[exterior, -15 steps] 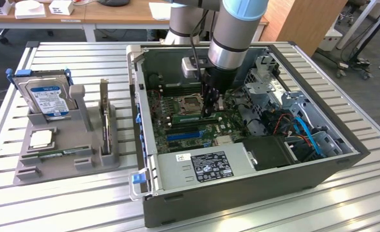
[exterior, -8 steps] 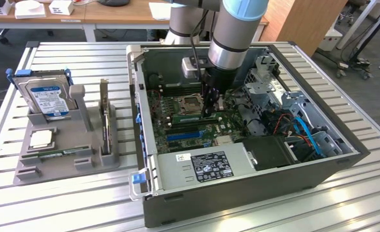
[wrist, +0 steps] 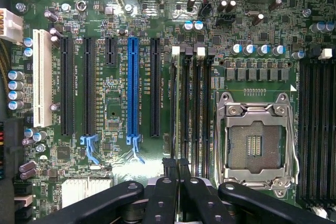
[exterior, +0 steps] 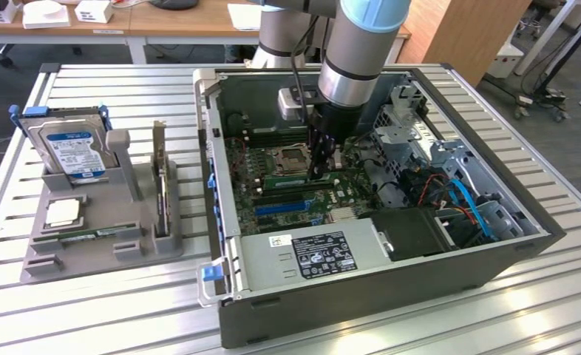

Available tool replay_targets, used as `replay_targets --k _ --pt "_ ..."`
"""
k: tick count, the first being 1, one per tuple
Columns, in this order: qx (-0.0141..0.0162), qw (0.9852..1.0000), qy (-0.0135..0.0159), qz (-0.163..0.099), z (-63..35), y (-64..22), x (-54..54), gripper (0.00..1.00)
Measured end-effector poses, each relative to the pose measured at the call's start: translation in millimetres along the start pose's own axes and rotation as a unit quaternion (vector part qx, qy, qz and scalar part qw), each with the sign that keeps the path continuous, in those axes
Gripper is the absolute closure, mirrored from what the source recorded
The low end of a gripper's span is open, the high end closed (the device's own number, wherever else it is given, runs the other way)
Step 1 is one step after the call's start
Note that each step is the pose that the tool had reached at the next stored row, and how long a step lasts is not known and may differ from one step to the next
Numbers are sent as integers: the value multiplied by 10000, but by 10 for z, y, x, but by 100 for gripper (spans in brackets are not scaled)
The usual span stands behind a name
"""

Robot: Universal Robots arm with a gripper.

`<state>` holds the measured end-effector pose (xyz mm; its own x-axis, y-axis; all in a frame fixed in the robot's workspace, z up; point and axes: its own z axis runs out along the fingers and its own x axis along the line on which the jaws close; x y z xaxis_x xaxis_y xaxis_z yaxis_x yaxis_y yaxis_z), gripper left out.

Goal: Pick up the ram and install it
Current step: 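Insert the ram into the slot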

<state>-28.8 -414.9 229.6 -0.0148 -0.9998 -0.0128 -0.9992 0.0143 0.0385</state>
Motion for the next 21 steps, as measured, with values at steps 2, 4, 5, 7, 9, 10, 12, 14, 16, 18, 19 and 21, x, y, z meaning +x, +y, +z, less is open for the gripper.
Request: replay_targets --k 2,4,5,7,9,10,12,14,16,18,19,21 --pt "0 10000 -1 0 1 0 0 88" --pt "0 10000 -1 0 0 0 0 88" --pt "0 10000 -1 0 1 0 0 88" --pt "0 10000 -1 -2 0 0 0 88" --pt "0 10000 -1 -8 0 0 0 88" --pt "0 10000 -1 -13 0 0 0 88" --pt "0 10000 0 -21 0 0 0 88" --pt "0 10000 0 -30 0 0 0 88" --pt "0 10000 1 -42 0 0 0 88" --pt "0 10000 0 -47 1 0 0 88" --pt "0 10000 1 -47 0 0 0 88" --pt "0 10000 1 -47 0 0 0 88"
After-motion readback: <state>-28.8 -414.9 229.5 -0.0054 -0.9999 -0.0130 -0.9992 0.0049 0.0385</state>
